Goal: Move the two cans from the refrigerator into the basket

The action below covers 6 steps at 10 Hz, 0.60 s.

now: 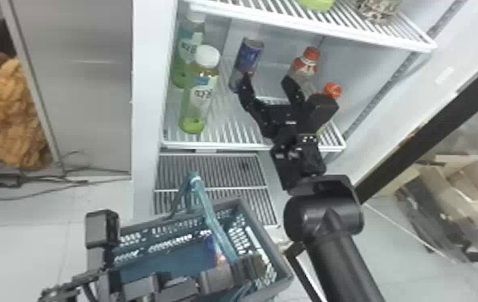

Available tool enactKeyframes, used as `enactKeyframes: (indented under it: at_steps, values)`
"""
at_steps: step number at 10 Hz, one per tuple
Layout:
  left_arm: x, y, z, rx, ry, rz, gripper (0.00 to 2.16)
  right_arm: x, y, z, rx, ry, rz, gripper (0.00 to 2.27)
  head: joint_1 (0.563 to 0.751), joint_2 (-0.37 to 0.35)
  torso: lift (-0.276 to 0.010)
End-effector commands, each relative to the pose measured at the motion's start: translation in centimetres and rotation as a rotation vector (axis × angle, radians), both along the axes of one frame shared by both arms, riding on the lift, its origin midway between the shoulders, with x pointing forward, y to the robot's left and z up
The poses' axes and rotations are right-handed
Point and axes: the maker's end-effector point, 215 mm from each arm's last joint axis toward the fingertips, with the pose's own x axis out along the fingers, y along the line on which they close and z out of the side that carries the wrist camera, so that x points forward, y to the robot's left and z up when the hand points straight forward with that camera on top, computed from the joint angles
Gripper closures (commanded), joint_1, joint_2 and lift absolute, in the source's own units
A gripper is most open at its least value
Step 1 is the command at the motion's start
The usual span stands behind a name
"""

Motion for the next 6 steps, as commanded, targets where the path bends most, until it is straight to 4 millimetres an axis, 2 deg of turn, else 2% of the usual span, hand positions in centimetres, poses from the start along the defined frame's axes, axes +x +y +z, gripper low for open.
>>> enactKeyframes:
  at_steps: [1, 6]
  values:
    - [0.2, -0.1, 0.1, 0.001, -0.007, -0.003, 1.18, 1.1, 0.5, 0.3, 0.011, -0.002, 0.01, 0.11, 0.695, -0.35, -0.276]
    - [0.2, -0.4, 0.1, -0.001, -0.007, -0.009, 1.18, 4.0, 1.2, 0.0, 0.003, 0.021, 0.001, 0.11, 0.695, -0.35, -0.276]
